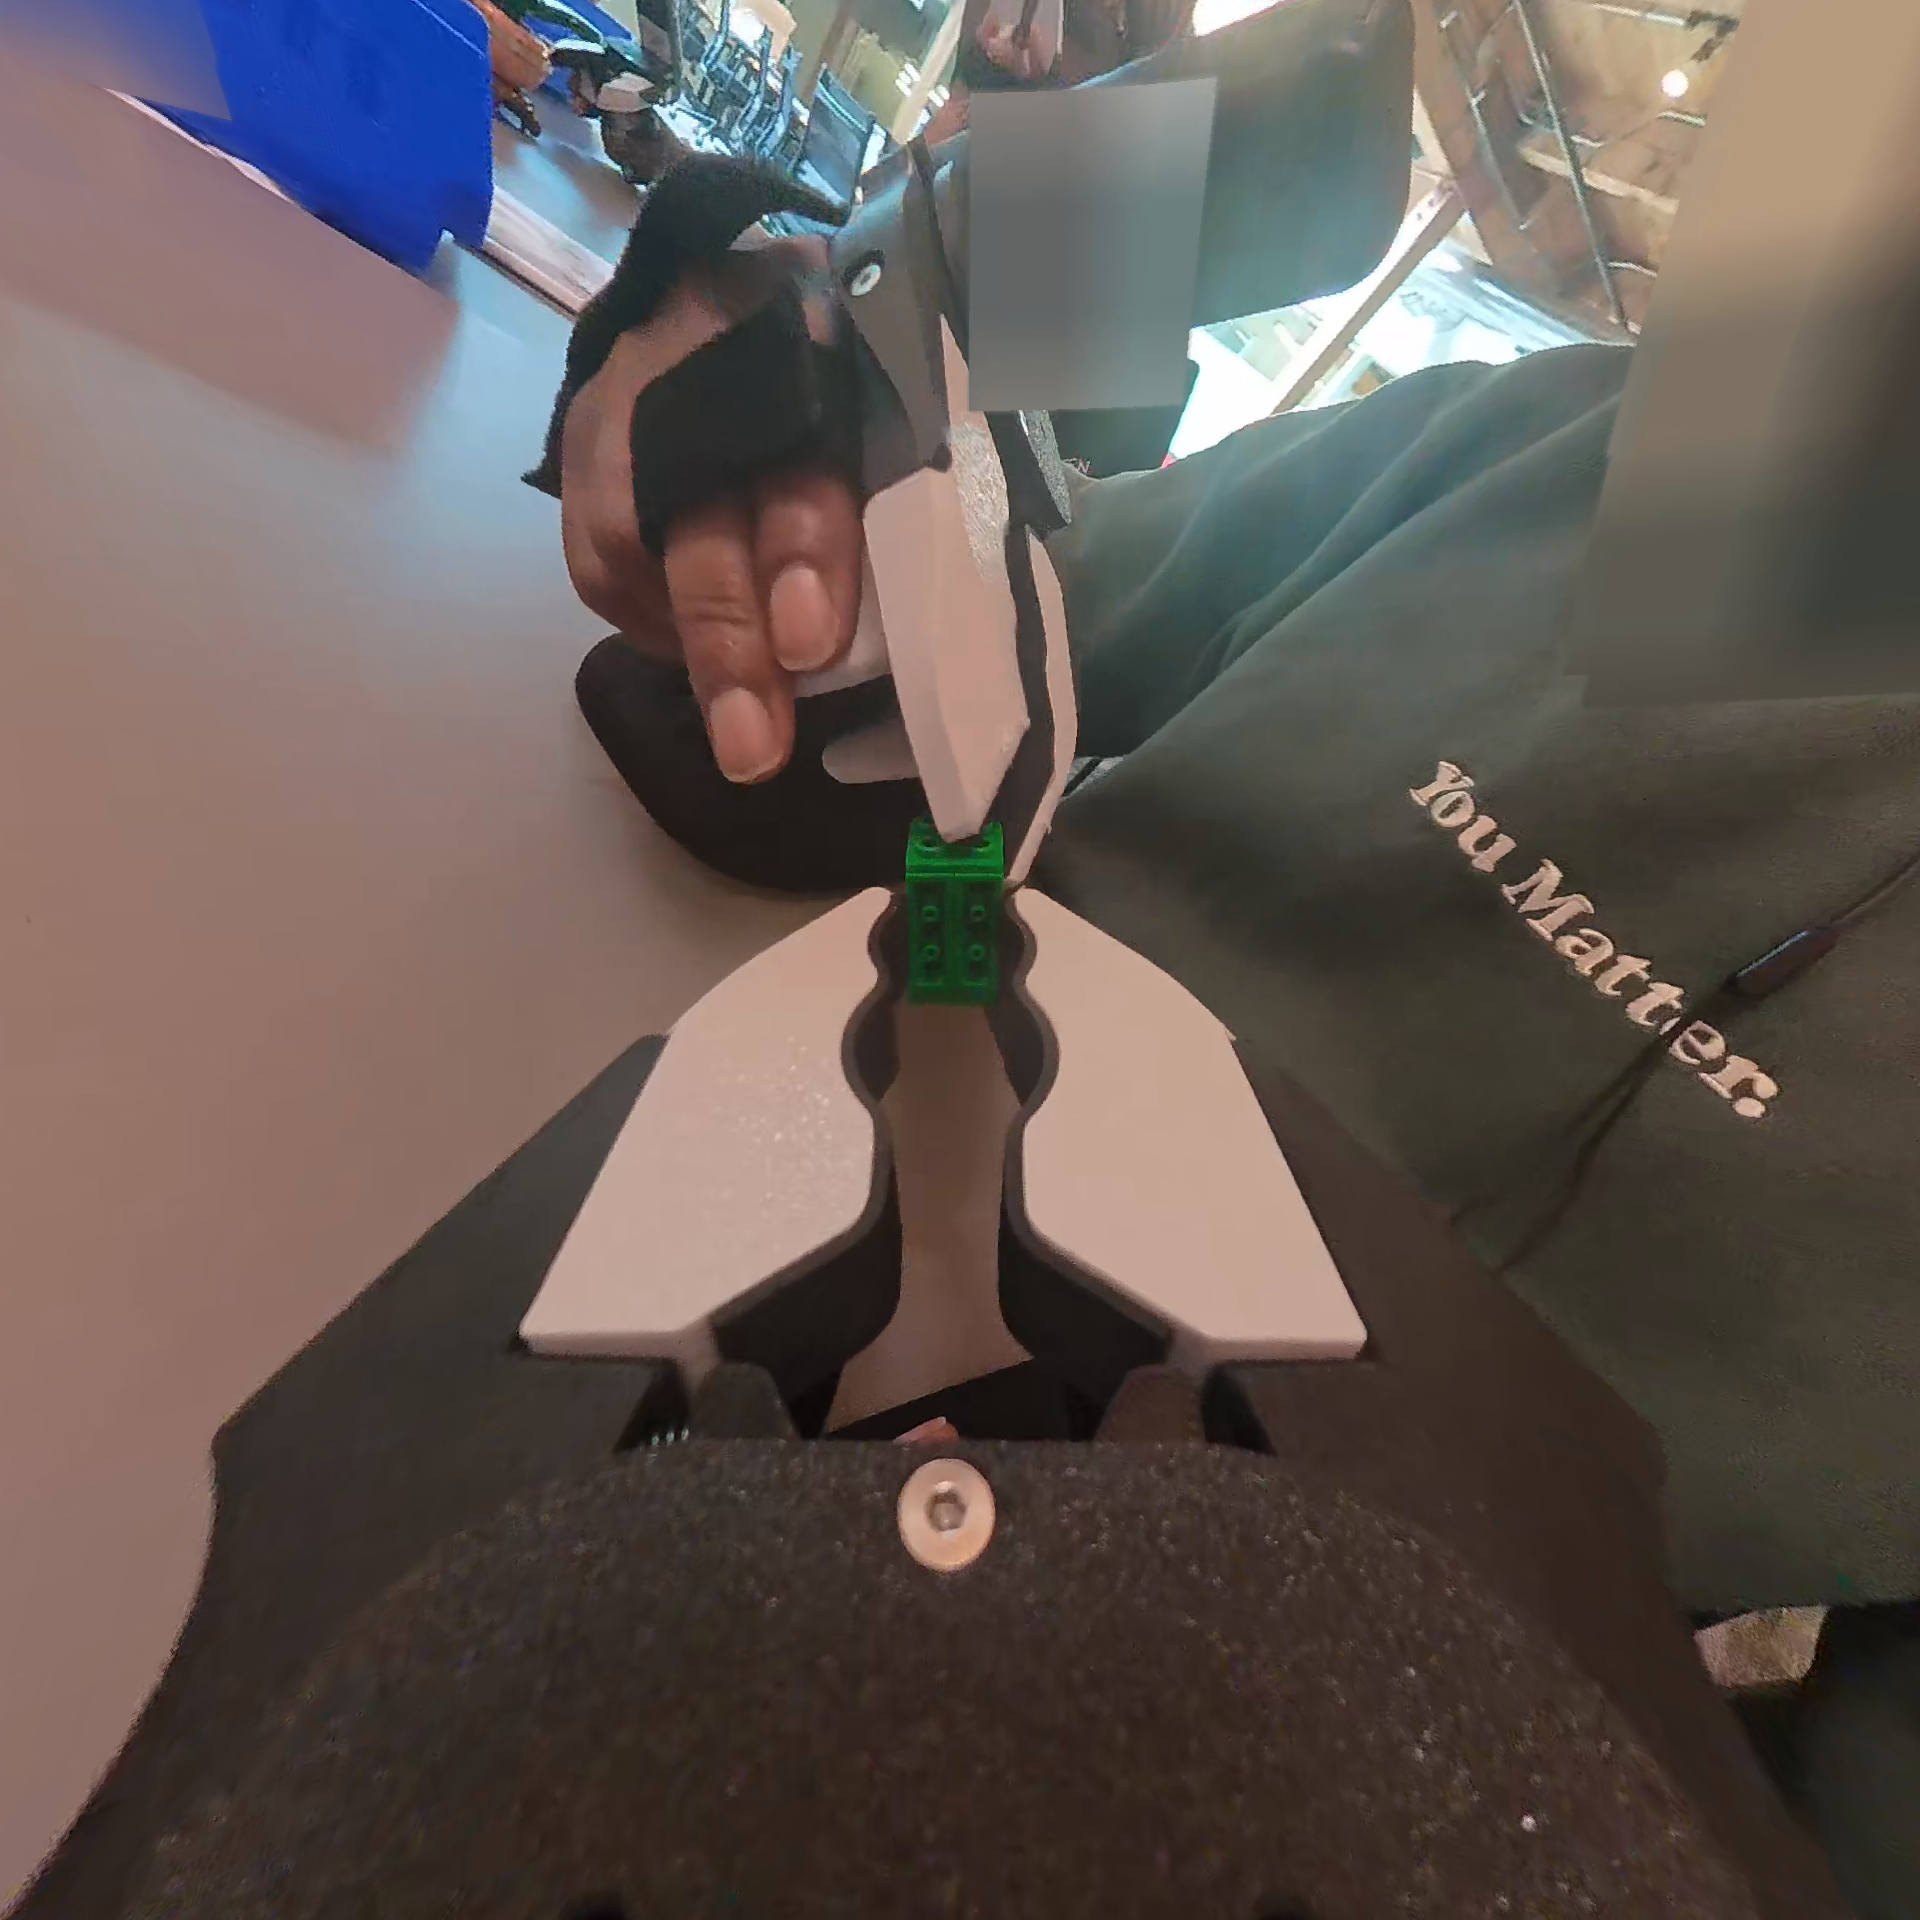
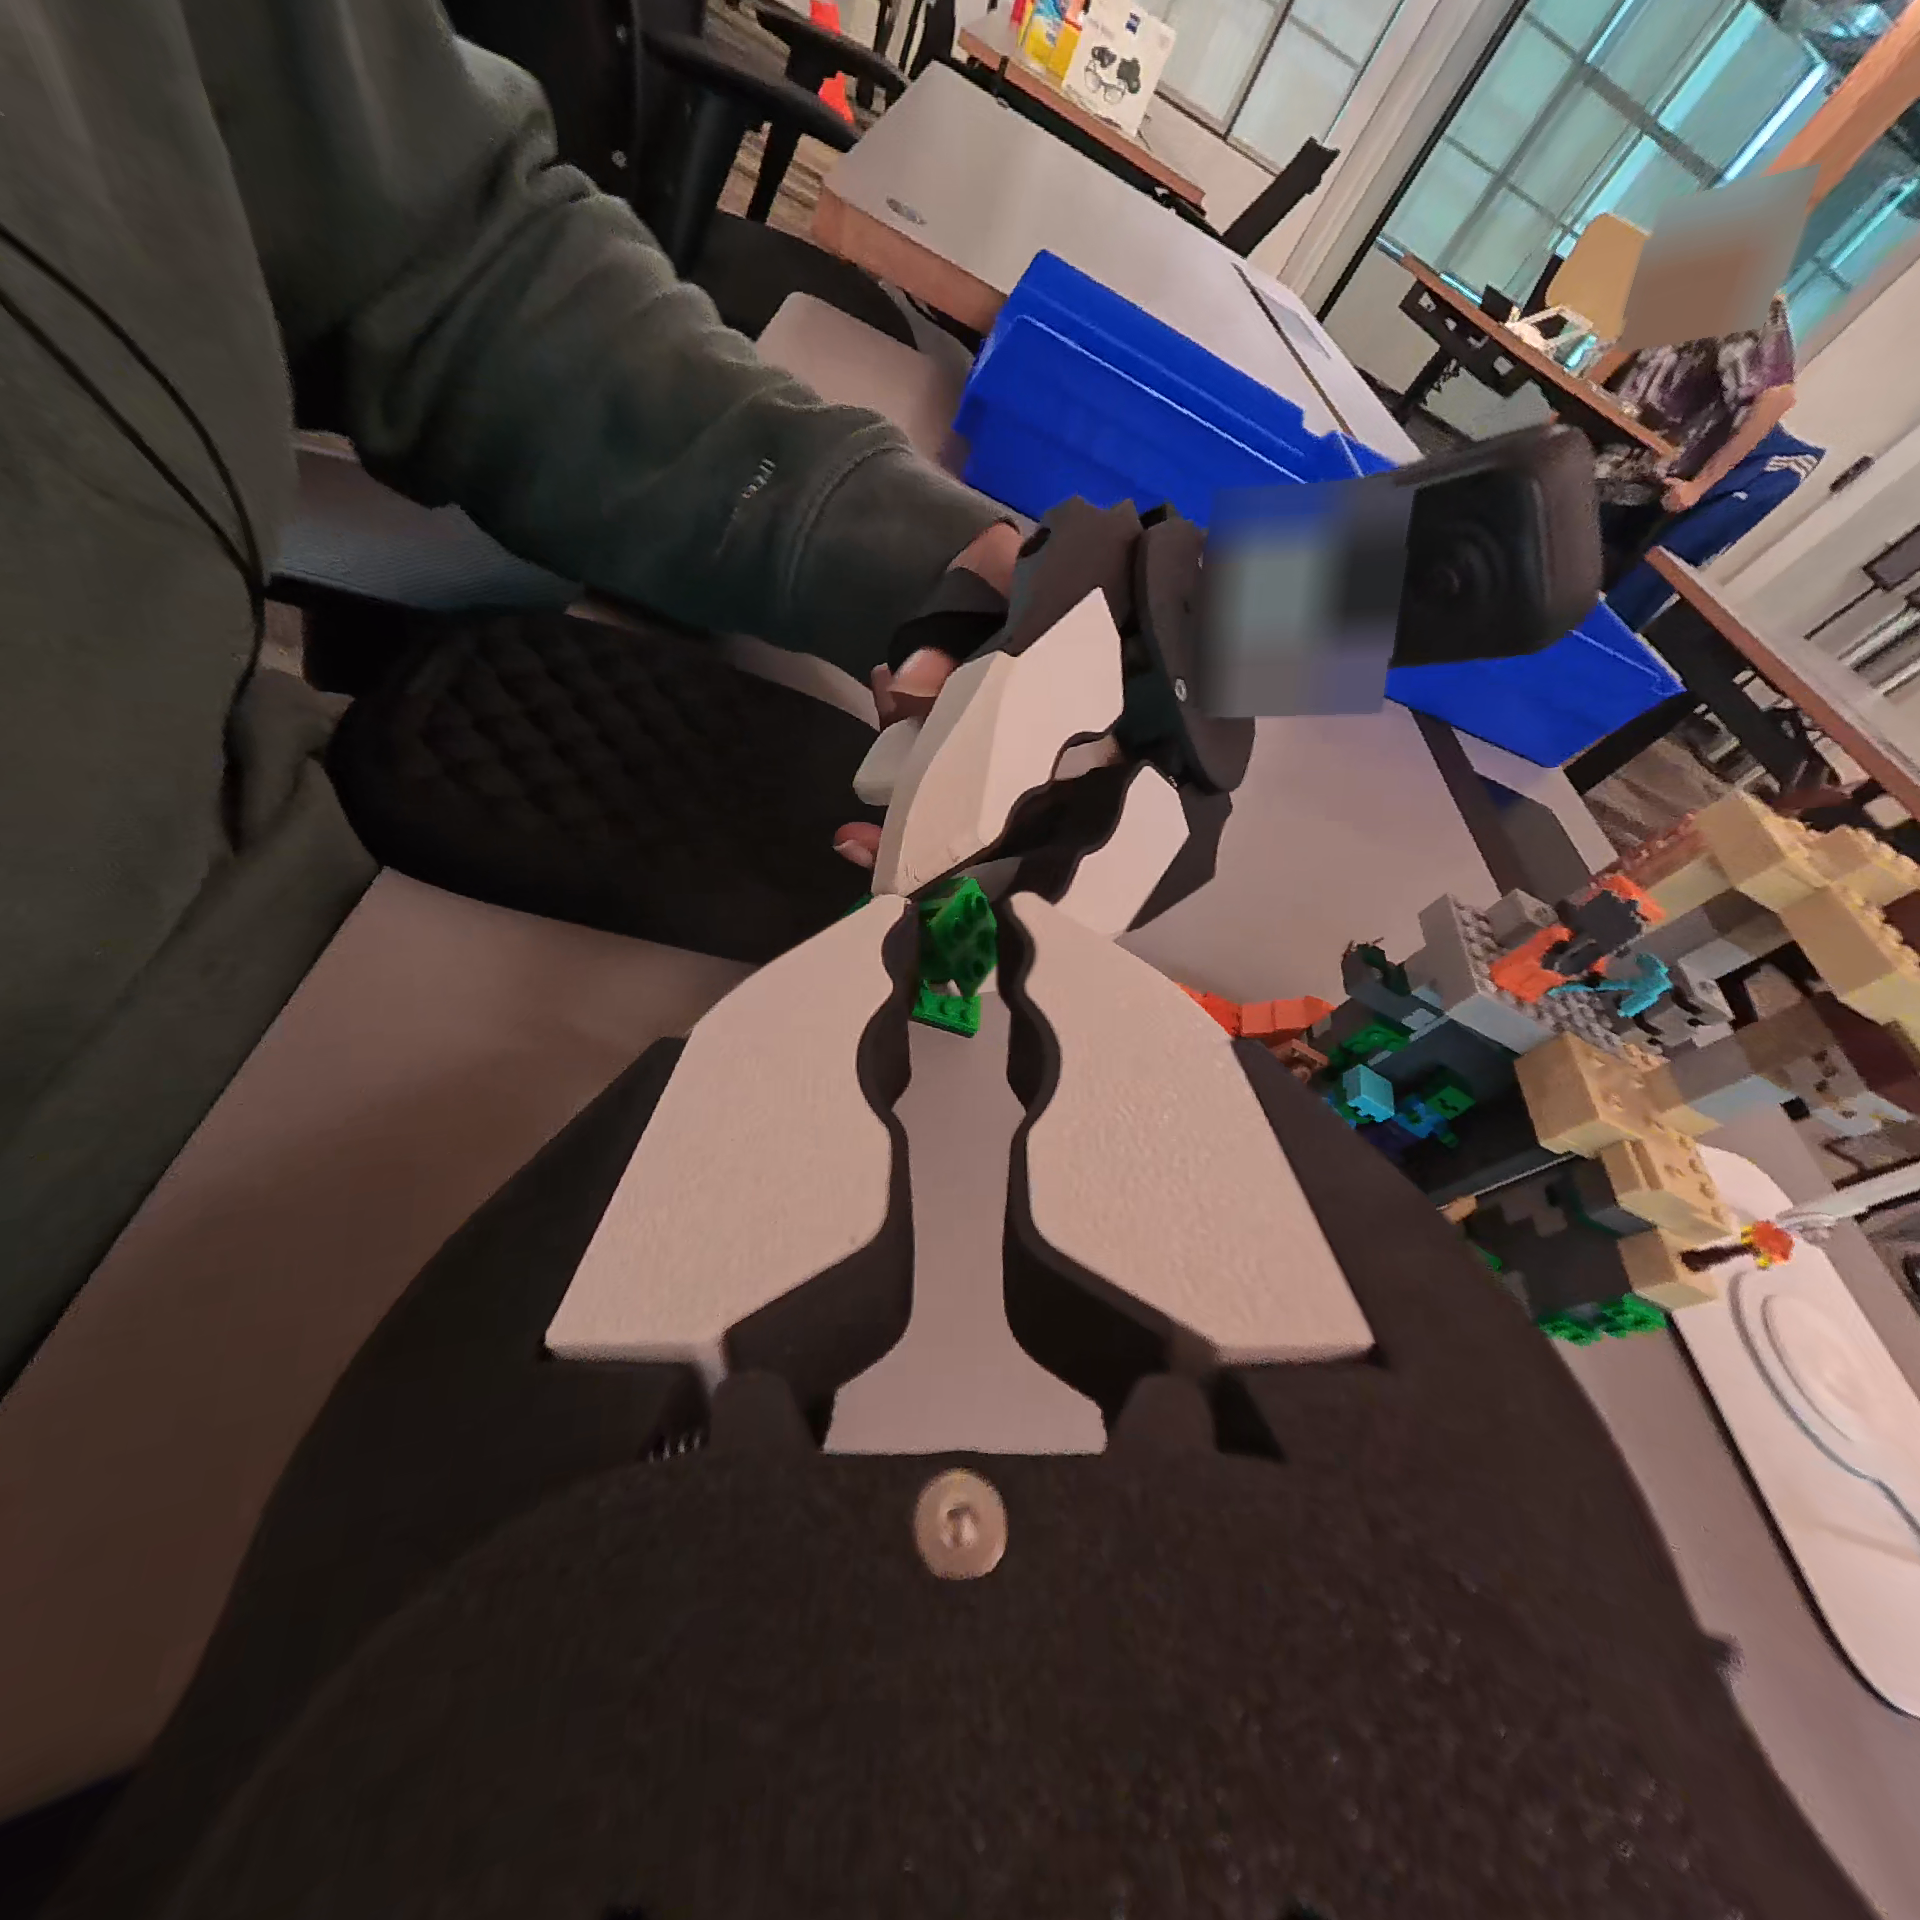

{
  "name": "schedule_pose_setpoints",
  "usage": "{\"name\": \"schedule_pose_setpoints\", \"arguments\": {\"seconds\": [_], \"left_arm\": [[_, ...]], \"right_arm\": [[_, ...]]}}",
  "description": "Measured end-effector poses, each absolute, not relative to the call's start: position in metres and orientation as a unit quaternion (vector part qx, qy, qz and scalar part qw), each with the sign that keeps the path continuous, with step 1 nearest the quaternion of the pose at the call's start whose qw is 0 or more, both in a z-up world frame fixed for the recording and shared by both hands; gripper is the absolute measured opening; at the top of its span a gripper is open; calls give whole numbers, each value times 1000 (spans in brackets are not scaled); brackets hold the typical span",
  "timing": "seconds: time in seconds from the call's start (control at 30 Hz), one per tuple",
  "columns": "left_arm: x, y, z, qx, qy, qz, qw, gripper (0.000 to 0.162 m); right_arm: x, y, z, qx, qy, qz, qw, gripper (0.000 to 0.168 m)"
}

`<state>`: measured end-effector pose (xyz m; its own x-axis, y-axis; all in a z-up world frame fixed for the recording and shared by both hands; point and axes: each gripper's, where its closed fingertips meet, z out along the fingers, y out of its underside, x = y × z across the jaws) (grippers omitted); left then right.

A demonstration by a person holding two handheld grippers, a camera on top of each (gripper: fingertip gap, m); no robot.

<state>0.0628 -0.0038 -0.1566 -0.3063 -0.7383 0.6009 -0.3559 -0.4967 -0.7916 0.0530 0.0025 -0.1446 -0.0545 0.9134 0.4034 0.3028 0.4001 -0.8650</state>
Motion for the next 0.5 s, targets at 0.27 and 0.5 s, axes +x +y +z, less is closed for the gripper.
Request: {"name": "schedule_pose_setpoints", "arguments": {"seconds": [0.27,0.5], "left_arm": [[66,-2,-167,-573,494,-642,122,16],[72,-15,-181,-571,539,-611,103,16]], "right_arm": [[57,4,-155,-456,-704,265,476,10],[65,-8,-167,-454,-744,256,419,6]]}}
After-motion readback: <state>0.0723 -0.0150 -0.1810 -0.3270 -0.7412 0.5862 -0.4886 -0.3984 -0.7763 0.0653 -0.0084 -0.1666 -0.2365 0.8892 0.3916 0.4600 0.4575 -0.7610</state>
